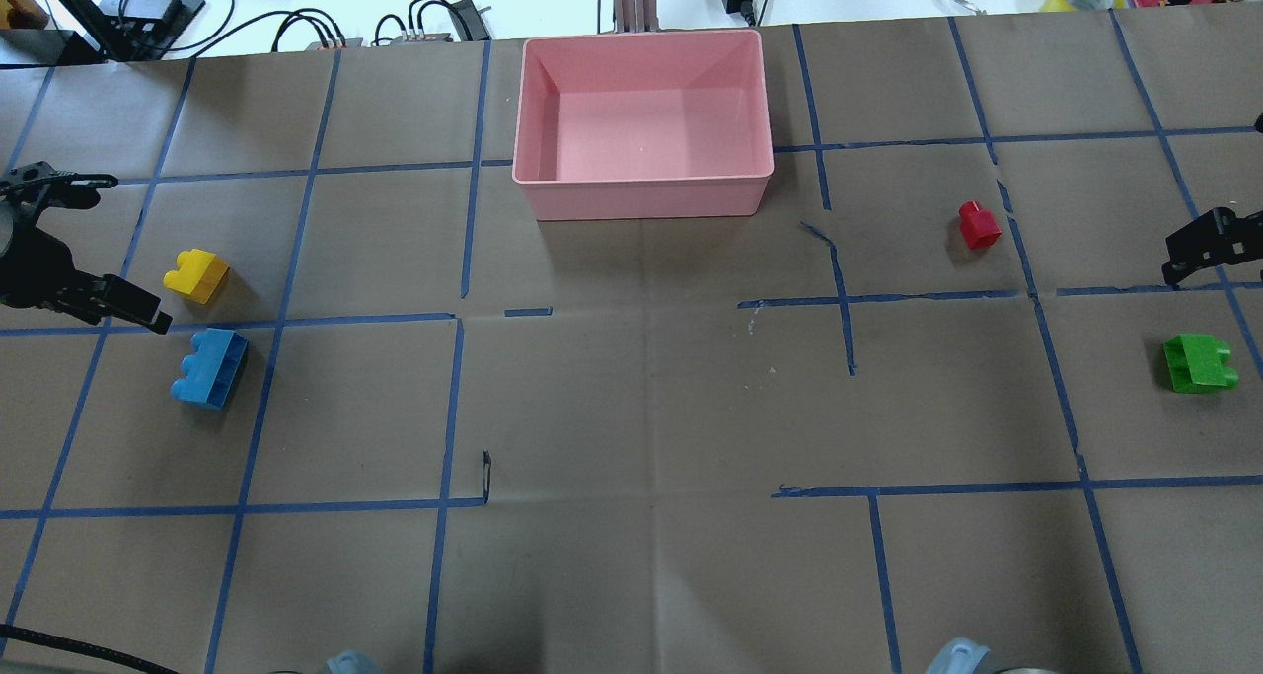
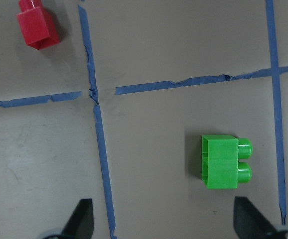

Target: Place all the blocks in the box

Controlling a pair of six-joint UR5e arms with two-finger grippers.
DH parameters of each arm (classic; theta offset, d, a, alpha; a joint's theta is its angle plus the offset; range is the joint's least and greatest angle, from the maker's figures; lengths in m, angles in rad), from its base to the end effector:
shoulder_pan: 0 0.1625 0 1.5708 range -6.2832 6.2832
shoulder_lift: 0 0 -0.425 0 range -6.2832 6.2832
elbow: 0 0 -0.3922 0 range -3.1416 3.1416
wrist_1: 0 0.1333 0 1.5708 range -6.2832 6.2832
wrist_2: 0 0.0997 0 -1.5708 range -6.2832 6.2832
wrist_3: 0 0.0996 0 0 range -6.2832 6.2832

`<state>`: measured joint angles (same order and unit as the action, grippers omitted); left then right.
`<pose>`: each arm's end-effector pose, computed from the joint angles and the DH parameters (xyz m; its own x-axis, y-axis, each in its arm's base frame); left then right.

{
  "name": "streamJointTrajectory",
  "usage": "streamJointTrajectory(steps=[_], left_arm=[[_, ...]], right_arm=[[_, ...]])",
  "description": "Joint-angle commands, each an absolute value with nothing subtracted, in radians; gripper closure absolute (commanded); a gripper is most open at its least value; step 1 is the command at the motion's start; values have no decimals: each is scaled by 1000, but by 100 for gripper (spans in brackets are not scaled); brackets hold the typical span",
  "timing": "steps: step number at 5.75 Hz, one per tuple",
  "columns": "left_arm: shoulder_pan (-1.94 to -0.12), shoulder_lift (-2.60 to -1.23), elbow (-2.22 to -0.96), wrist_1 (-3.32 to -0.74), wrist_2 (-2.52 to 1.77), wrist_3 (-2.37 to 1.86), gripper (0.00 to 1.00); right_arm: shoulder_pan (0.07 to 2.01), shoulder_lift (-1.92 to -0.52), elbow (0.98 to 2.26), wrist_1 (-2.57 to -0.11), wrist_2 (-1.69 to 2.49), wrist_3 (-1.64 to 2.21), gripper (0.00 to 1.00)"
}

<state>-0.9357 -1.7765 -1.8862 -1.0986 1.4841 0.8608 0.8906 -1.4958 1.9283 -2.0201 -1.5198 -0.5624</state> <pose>0.1952 -0.5042 0.2793 -0.9705 0.2223 0.0935 0.2201 0.9749 -0.0337 -0.2002 -0.4674 0.3241 -0.9926 0.1163 -0.0342 0.1177 0.9922 -0.0414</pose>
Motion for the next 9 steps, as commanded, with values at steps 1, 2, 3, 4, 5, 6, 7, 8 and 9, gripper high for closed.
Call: streamJointTrajectory(steps=[1,2,3,4,5,6,7,8,9], left_arm=[[-1012,-1839,-1890,-1019,1482,873,2],[-1000,-1867,-1888,-987,1486,941,2],[-967,-1874,-1891,-976,1486,974,2],[-950,-1902,-1899,-968,1485,1009,3],[-945,-1925,-1946,-881,1486,1009,3],[-946,-1925,-2007,-785,1486,1005,3],[-946,-1928,-2014,-779,1485,1003,3],[-946,-1928,-2017,-782,1485,1006,3],[-945,-1927,-2017,-784,1488,1003,3]], right_arm=[[835,-1360,1939,-2160,-1509,-632,0],[834,-1320,1931,-2183,-1517,-675,0],[834,-1306,1943,-2248,-1506,-683,0],[834,-1280,1948,-2296,-1517,-684,0],[815,-1247,1950,-2299,-1520,-693,1],[802,-1235,1950,-2298,-1525,-715,0],[801,-1236,1965,-2301,-1528,-719,1],[773,-1238,1986,-2304,-1525,-719,1],[767,-1236,1988,-2316,-1526,-719,1]])
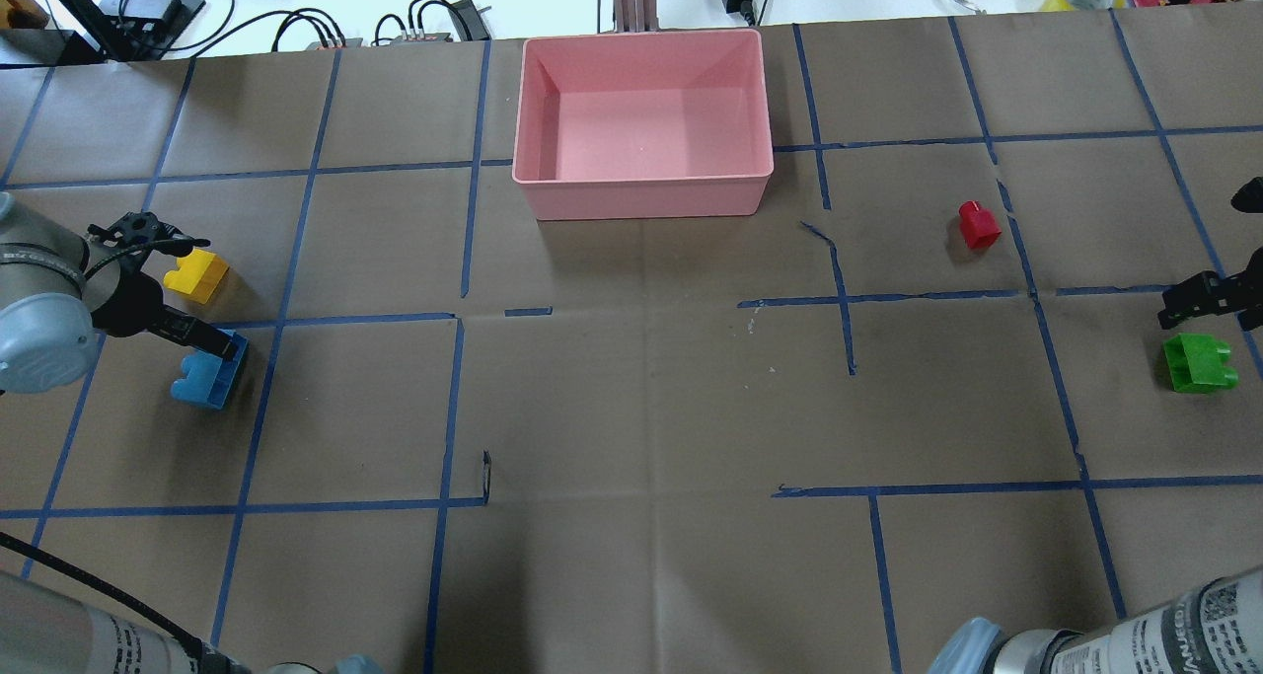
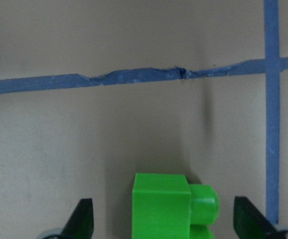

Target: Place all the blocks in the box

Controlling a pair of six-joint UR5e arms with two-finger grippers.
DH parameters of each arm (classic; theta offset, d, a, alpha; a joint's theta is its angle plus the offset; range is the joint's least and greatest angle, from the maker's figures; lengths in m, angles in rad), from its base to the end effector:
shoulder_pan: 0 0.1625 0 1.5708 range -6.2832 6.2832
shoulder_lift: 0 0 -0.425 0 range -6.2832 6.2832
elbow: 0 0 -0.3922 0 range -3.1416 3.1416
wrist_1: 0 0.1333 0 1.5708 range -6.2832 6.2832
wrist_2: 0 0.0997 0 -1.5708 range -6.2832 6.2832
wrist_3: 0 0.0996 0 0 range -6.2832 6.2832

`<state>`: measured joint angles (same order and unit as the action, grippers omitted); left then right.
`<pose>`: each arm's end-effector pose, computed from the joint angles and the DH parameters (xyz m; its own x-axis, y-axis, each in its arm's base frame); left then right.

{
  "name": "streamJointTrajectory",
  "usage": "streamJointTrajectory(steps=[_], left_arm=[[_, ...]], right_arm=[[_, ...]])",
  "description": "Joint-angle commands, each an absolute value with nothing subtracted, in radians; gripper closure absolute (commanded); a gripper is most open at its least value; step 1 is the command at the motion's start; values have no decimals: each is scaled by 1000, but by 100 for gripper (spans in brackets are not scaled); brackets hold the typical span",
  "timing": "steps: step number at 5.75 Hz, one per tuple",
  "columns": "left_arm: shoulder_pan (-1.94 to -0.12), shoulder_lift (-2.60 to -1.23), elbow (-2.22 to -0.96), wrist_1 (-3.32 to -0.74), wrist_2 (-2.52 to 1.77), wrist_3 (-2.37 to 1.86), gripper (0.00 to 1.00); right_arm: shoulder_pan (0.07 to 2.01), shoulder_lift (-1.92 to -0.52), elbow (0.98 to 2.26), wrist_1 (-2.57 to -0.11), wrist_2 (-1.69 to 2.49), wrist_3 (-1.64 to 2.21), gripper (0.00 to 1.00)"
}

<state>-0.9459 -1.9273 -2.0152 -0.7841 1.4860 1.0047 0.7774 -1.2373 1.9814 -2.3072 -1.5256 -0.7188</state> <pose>0.1890 -0.5043 0.1785 -0.9267 0.3713 0.0574 0.3677 0.9277 -0.0638 -0.2787 -0.4676 0.1982 -0.9965 0.0742 -0.0391 0.0751 0.9969 -0.0240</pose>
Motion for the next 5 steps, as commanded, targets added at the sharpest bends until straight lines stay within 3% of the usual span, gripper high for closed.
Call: streamJointTrajectory(steps=[1,3,5], left_arm=[[-943,-1927,-2019,-787,1488,983,3],[-943,-1928,-2019,-787,1488,977,13],[-945,-1927,-2017,-784,1488,979,35]], right_arm=[[764,-1235,1990,-2318,-1526,-721,0],[764,-1227,1997,-2321,-1528,-721,1],[764,-1226,2011,-2322,-1546,-721,1]])
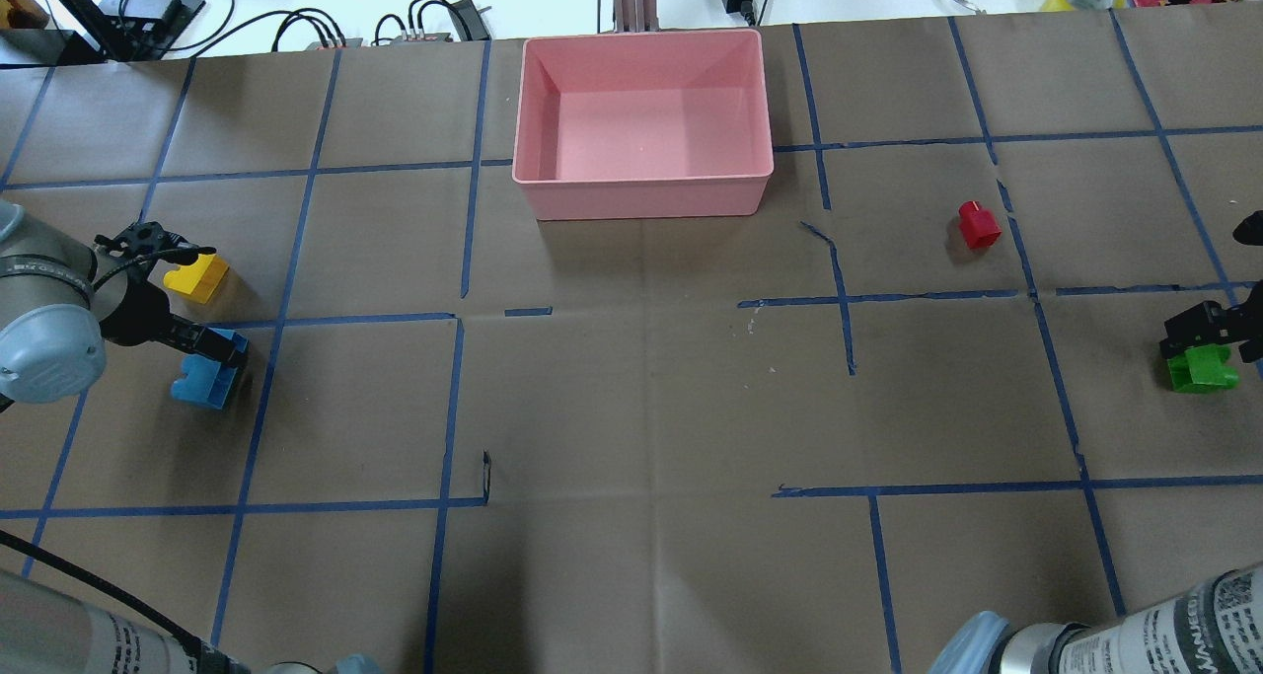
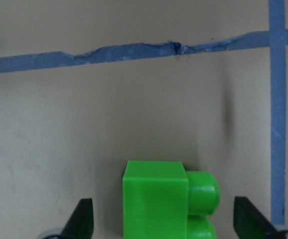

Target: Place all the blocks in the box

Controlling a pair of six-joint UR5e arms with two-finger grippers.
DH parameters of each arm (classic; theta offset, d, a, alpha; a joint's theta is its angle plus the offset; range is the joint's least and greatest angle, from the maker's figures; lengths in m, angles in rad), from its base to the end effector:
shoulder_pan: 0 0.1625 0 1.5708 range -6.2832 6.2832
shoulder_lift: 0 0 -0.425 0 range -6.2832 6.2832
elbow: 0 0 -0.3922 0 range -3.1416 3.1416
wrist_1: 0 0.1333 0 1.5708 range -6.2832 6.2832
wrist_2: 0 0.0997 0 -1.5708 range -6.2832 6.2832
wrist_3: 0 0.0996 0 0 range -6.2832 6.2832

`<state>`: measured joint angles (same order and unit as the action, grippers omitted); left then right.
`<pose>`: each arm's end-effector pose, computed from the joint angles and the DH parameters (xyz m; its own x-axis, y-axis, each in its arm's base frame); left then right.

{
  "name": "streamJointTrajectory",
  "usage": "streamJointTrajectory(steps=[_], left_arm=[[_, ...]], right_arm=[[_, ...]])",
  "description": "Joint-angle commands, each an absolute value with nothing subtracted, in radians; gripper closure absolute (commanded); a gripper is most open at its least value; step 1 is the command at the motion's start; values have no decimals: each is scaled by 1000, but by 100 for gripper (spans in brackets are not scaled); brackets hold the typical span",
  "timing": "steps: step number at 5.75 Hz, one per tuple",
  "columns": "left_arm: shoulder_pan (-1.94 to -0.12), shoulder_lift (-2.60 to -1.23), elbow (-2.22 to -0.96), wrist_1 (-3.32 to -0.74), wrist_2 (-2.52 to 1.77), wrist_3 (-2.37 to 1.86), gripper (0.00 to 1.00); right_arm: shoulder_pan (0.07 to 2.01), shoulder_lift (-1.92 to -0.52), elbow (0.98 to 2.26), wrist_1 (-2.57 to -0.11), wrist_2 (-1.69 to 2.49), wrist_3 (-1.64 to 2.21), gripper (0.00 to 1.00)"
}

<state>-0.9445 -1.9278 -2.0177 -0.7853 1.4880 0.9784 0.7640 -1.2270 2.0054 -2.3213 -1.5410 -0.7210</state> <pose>0.1893 -0.5031 0.1772 -0.9365 0.3452 0.0614 0.3419 0.9379 -0.0583 -0.2808 -0.4577 0.1850 -0.9955 0.0861 -0.0408 0.0861 0.9963 0.0013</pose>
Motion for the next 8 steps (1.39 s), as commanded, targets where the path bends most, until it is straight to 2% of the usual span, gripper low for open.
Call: streamJointTrajectory(steps=[1,2,3,4,5,7,8], left_arm=[[-945,-1927,-2017,-784,1488,977,49],[-945,-1927,-2016,-784,1488,977,62],[-945,-1924,-2010,-782,1489,977,68],[-949,-1890,-1990,-785,1491,977,69],[-956,-1835,-1917,-878,1490,976,69],[-1020,-1824,-1618,-1224,1486,877,69],[-1110,-1865,-1512,-1271,1480,706,69]], right_arm=[[764,-1223,2011,-2324,-1546,-721,1],[762,-1221,2011,-2324,-1546,-721,1],[761,-1221,2011,-2329,-1546,-721,2],[755,-1221,2011,-2329,-1546,-721,4],[755,-1223,2013,-2329,-1546,-721,10],[755,-1221,2017,-2329,-1546,-721,35],[755,-1224,2019,-2327,-1545,-719,54]])
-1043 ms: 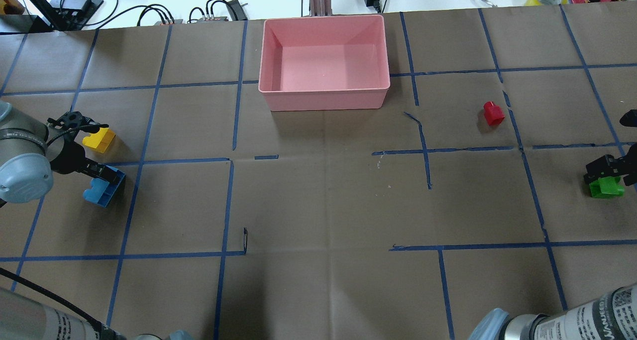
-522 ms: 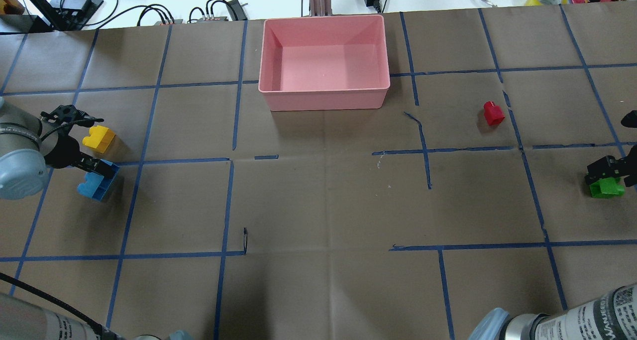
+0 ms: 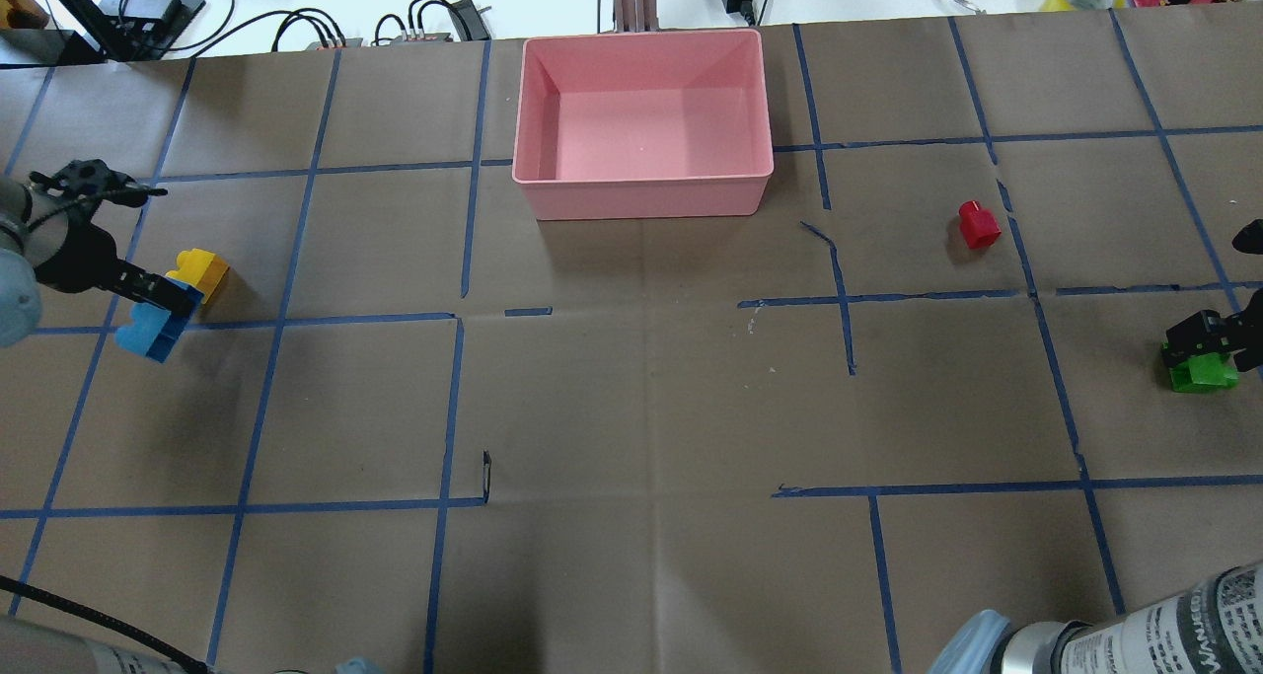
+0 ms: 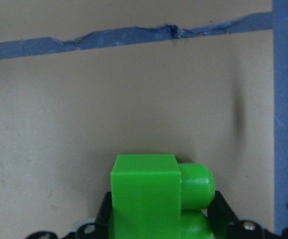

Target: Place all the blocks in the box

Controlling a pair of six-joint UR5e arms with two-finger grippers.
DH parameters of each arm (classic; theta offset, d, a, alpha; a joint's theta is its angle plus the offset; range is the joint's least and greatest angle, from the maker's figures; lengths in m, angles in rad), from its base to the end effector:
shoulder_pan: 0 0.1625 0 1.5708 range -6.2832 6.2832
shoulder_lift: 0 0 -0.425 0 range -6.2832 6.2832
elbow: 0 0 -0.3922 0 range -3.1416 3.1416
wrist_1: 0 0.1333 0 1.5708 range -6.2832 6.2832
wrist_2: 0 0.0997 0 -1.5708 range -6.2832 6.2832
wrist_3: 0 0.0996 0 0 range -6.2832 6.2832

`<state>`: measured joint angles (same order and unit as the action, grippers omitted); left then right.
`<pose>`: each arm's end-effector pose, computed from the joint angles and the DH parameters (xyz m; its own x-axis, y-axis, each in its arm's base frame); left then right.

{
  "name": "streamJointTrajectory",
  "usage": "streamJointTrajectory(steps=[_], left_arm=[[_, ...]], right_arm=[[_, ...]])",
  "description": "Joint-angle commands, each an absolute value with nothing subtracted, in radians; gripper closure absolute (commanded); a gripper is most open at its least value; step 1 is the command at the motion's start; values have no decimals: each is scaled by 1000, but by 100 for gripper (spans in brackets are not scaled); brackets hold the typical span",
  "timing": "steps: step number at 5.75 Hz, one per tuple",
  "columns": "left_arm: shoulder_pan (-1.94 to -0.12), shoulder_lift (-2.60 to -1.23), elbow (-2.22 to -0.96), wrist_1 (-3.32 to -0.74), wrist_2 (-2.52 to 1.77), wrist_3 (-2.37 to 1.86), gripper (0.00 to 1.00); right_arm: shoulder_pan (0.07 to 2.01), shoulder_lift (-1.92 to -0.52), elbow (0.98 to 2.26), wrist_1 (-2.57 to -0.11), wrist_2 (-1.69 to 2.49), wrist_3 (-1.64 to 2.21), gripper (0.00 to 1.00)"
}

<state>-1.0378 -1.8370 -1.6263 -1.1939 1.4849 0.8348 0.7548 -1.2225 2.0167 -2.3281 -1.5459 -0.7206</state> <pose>0.1771 -0.5793 0.3549 -0.9537 0.3003 0.0166 0.2972 0.9495 -0.1005 -0.2827 -0.4524 0.1790 -0.9945 0.0959 -0.0430 0.0955 0.9954 0.0113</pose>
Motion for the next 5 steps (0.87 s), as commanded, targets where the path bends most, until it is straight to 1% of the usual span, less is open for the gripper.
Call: streamJointTrajectory(steps=[1,2,3,4,5], left_arm=[[-1217,-1920,-1446,-1263,1473,504,69],[-1338,-1977,-1365,-1262,1474,262,69],[-1436,-2020,-1288,-1269,1474,63,69],[-1536,-2061,-1217,-1269,1471,-116,69],[-1639,-2138,-1118,-1270,1468,-308,69]], right_arm=[[756,-1232,2010,-2321,-1548,-719,67],[758,-1261,1984,-2310,-1551,-716,75],[761,-1299,1949,-2230,-1551,-715,85],[767,-1324,1872,-2127,-1542,-712,91],[797,-1337,1812,-2106,-1542,-709,91]])
